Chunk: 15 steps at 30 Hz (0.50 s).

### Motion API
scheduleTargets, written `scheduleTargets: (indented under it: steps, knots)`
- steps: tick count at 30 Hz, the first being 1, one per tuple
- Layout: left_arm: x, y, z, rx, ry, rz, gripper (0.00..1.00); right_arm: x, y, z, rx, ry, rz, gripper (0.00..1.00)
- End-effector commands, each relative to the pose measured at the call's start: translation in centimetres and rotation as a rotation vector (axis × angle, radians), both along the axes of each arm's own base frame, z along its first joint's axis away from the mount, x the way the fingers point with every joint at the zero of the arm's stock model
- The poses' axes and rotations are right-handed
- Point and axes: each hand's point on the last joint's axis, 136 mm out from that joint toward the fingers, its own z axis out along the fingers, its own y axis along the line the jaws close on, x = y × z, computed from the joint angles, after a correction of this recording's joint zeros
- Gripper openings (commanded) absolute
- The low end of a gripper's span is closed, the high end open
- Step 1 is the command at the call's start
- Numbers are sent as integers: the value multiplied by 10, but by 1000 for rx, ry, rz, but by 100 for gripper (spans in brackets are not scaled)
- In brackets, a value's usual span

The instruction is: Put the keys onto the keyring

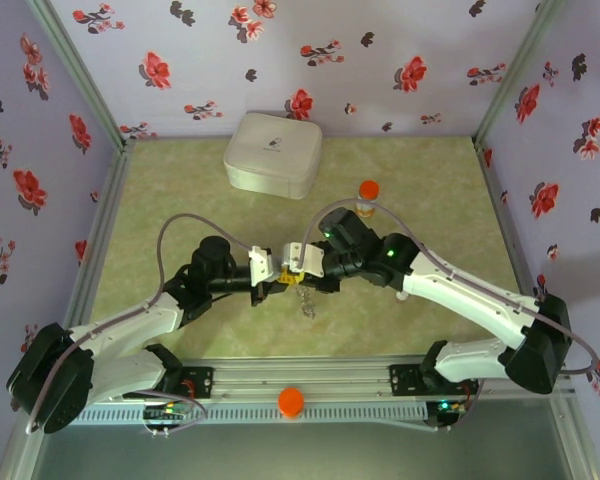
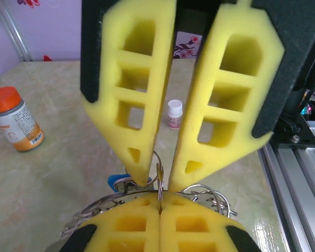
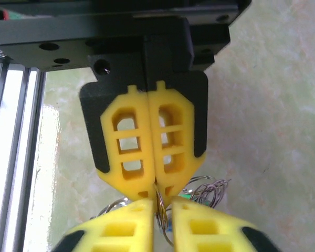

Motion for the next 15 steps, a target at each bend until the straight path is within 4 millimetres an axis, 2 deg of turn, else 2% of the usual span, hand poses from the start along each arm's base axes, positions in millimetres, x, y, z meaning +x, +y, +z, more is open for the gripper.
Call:
scheduleTargets:
  steps: [1, 7, 11, 15]
  knots:
    - [-4, -2, 21, -78, -39, -22, 0, 2, -4, 20, 122, -19, -27, 28]
    - [-8, -3, 26, -126, -36, -41, 0, 11, -24, 13, 134, -139, -69, 30]
    - [-9, -3, 27, -146, -27, -52, 0, 9, -24, 7, 101, -250, -34, 30]
    - [-8, -4, 27, -151, -19, -53, 0, 13, -21, 9, 83, -331, -30, 30]
